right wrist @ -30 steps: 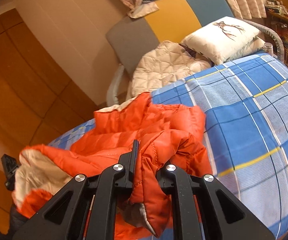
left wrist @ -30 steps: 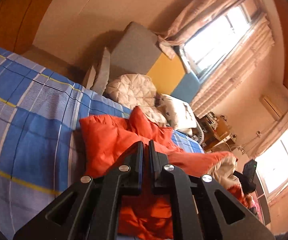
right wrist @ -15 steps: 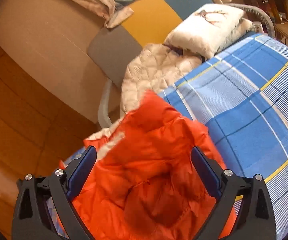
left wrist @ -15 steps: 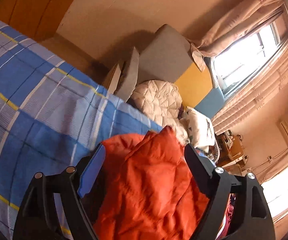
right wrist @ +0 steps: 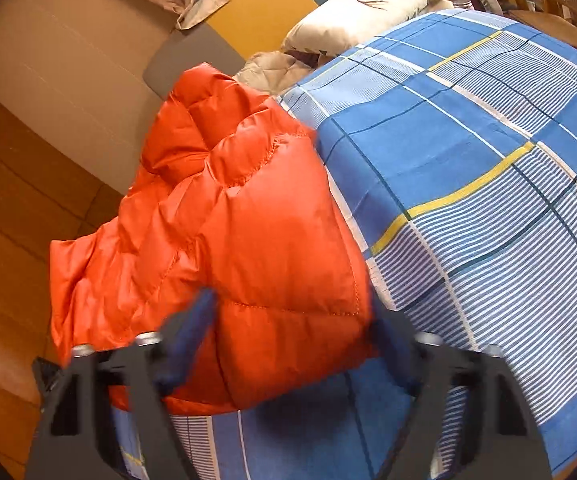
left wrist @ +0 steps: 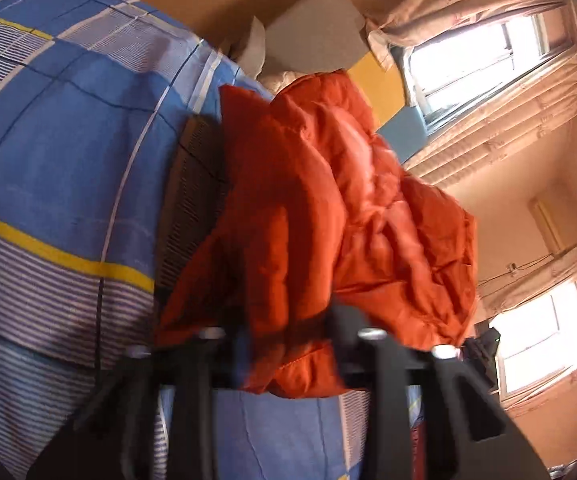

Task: Fold large clothes
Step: 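Lift the hem with both tools and fold it toward the collar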

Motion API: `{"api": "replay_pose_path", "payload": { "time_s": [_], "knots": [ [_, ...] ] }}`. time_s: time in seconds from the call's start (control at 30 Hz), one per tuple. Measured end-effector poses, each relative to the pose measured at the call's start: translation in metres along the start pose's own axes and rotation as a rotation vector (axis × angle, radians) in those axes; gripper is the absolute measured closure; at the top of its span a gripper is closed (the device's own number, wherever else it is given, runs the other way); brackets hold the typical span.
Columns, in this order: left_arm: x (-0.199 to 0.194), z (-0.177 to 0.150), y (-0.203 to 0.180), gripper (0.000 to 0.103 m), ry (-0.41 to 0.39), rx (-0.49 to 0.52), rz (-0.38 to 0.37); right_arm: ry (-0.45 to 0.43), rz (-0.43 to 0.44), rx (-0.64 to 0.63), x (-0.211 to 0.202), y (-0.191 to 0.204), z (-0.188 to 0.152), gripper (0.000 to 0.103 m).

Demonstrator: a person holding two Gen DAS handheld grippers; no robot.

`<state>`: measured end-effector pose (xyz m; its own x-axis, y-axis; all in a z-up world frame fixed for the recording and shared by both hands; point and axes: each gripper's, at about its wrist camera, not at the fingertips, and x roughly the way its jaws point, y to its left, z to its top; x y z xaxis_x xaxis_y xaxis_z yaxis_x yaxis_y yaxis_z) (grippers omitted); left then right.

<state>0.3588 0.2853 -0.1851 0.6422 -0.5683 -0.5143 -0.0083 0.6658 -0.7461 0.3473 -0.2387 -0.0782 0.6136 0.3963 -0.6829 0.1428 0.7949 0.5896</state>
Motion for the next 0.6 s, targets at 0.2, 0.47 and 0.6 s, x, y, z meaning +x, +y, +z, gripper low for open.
{"api": "replay_pose_path", "payload": {
  "time_s": [0.2,0.47,0.6],
  "knots": [
    [-0.034,-0.016,-0.022,0.096,-0.035,0.069,0.000,-0.024,0.037,-0.047,-0.026,0.014,-0.003,0.089],
    [-0.092,-0.067,-0.028,0.096,-0.050,0.059,-0.005,0.025,0.041,-0.129,-0.085,0.002,-0.052,0.089],
    [-0.113,-0.102,-0.023,0.084,-0.047,0.027,0.017,0.052,0.023,-0.135,-0.104,-0.013,-0.081,0.087]
  ]
}}
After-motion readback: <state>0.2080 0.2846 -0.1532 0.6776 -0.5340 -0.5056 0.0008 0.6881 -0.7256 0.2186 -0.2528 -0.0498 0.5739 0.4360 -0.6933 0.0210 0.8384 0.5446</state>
